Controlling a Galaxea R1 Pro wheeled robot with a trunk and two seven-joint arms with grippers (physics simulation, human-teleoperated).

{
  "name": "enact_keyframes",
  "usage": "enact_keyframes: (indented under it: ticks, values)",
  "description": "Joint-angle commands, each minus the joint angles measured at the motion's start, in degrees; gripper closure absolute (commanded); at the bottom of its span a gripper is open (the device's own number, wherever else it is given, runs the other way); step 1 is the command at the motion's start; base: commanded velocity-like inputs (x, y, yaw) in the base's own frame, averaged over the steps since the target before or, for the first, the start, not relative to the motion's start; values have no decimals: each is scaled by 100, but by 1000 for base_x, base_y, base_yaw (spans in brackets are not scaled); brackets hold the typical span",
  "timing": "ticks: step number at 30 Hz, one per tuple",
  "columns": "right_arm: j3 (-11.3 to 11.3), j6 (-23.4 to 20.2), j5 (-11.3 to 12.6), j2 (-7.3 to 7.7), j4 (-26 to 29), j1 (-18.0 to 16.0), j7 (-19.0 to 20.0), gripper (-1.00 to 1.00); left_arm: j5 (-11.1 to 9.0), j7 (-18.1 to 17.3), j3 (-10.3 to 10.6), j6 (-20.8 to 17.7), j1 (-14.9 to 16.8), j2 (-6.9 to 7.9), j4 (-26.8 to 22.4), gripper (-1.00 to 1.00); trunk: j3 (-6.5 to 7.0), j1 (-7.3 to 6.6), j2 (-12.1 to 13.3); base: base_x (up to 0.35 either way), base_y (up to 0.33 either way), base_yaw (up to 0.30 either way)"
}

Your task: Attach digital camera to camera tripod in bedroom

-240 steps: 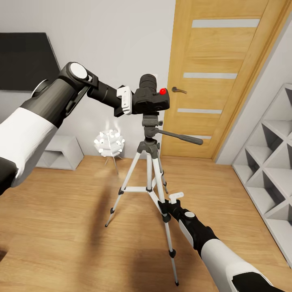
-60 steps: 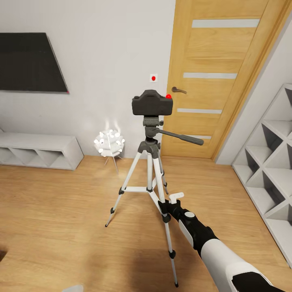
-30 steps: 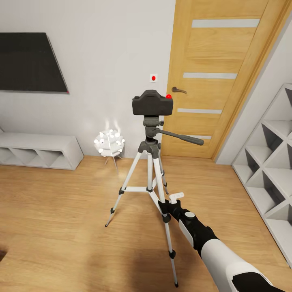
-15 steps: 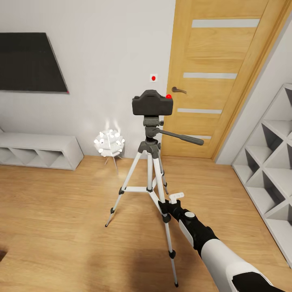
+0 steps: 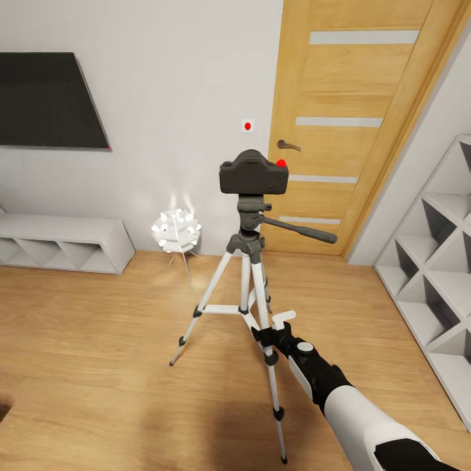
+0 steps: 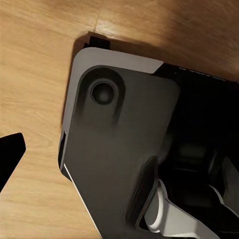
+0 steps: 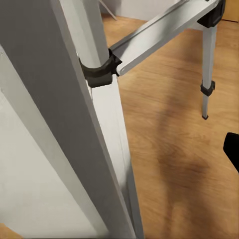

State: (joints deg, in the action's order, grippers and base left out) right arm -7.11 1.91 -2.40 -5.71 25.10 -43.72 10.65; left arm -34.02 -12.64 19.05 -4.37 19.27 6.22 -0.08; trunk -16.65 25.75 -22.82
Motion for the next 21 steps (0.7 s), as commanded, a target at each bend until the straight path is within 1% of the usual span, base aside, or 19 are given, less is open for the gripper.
enact_keyframes:
  ticks: [1, 15, 21]
  values:
    - [-1, 20, -25, 0, -5, -5, 7, -100, -61, -20, 37, -29, 2, 2, -1, -100, -9, 3, -10, 0, 0, 0]
    - [-1, 20, -24, 0, 3, -5, 7, -100, -63, -19, 37, -27, -65, 2, -1, -100, -9, 3, -10, 0, 0, 0]
    - [-1, 20, -31, 9, 14, -5, 38, -100, -67, -19, 37, 86, -81, 2, -1, -100, -9, 3, -10, 0, 0, 0]
